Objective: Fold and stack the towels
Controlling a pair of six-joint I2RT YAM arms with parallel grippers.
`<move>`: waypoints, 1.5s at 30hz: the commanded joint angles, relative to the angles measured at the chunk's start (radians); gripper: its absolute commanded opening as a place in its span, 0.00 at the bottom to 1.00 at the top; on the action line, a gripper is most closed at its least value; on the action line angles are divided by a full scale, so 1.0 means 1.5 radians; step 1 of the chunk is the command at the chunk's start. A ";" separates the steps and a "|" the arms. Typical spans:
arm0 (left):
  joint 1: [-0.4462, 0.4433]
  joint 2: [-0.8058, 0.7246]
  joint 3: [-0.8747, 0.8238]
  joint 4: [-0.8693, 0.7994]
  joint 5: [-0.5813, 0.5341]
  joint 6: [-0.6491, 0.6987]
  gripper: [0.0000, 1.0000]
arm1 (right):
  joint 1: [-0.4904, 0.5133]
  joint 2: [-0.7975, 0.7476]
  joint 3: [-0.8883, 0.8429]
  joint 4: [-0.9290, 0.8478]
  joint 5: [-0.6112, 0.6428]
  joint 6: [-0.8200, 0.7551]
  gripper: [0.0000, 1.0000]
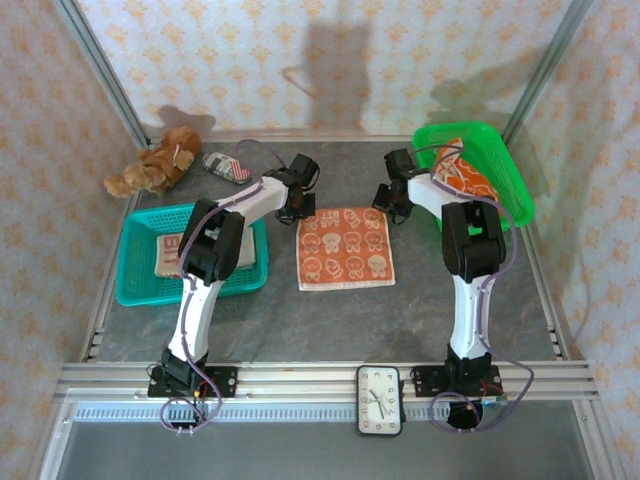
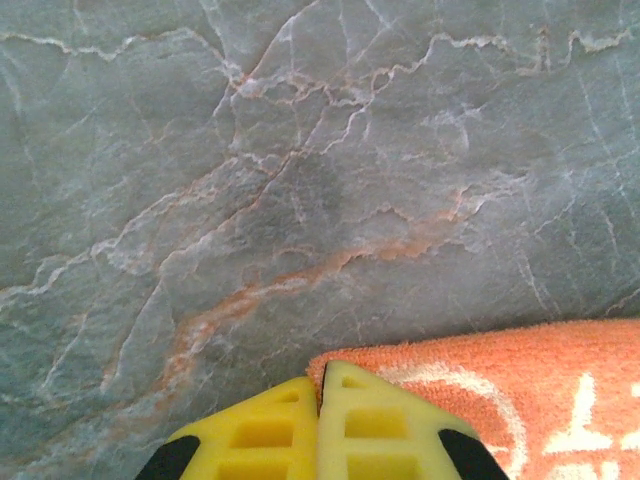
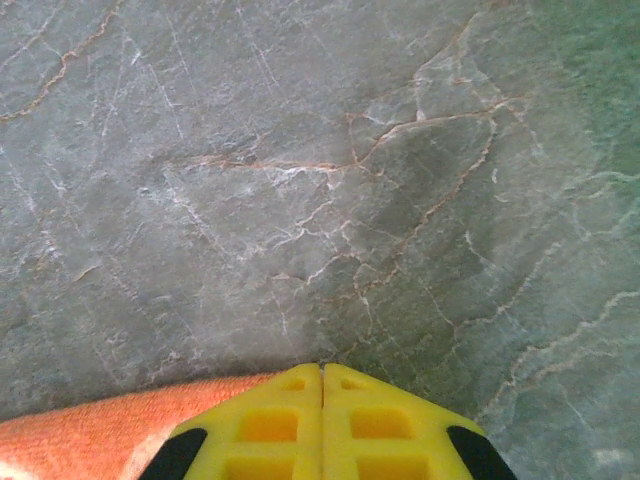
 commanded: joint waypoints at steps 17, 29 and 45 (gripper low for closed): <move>-0.037 -0.264 -0.258 0.163 -0.048 0.026 0.00 | 0.016 -0.257 -0.212 0.110 -0.026 -0.013 0.00; -0.110 -0.386 -0.442 0.263 -0.132 0.033 0.00 | 0.042 -0.404 -0.395 0.174 -0.007 0.004 0.00; -0.202 -0.496 -0.648 0.402 -0.182 0.002 0.53 | 0.074 -0.547 -0.586 0.242 0.047 0.022 0.51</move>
